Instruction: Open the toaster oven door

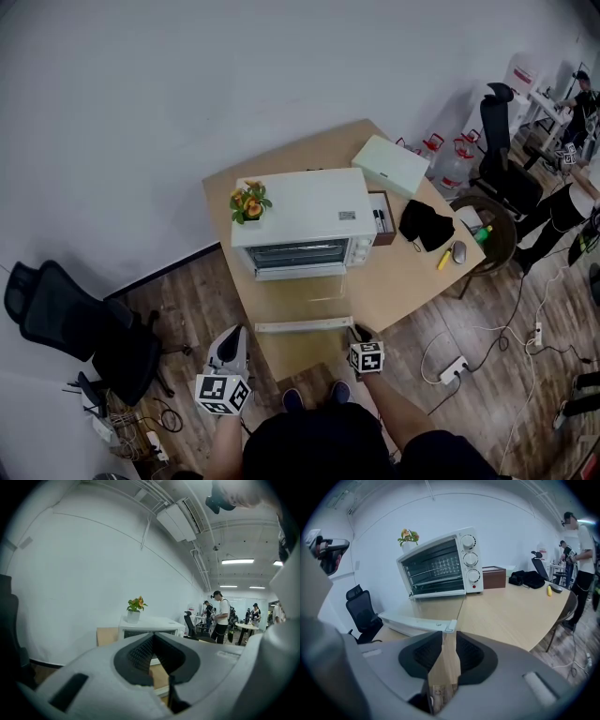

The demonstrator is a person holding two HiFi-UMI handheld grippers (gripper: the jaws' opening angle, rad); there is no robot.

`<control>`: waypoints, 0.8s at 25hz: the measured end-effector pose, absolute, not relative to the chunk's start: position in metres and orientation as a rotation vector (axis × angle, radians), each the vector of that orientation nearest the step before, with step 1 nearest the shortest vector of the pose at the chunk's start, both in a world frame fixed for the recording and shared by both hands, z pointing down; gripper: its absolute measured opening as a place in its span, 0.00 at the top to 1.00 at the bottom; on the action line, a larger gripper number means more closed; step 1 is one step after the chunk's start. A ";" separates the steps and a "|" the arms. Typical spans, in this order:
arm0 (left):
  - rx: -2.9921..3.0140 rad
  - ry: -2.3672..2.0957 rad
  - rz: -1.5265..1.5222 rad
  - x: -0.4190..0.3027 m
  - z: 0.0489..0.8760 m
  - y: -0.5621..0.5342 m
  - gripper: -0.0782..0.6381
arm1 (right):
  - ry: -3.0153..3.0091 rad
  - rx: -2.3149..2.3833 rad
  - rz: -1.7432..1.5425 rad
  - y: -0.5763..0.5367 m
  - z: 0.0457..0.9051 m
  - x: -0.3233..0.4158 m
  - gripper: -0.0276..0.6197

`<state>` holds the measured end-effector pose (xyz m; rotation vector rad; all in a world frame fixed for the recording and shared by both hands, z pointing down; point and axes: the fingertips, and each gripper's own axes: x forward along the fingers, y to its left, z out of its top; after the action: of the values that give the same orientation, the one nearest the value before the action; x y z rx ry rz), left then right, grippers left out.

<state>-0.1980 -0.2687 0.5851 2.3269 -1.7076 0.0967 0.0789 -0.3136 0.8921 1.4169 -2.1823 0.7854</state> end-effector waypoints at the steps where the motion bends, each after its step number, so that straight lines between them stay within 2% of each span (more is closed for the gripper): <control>1: 2.329 -1.704 0.096 -0.197 0.585 -0.270 0.89 | -2.182 1.431 0.786 -0.314 0.888 0.081 0.79; 5: 2.340 -1.680 0.097 -0.191 0.587 -0.272 0.89 | -2.221 1.486 0.731 -0.325 0.858 0.085 0.79; 11: 2.352 -1.665 0.085 -0.186 0.584 -0.273 0.89 | -2.369 1.479 0.460 -0.350 0.775 0.071 0.78; 20: 2.345 -1.703 0.086 -0.195 0.586 -0.275 0.89 | -2.526 1.533 0.350 -0.356 0.669 0.058 0.77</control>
<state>-0.1951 -0.2752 0.5863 2.3450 -1.7028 0.0858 0.0583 -0.3558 0.6687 1.5333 -2.5262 0.3497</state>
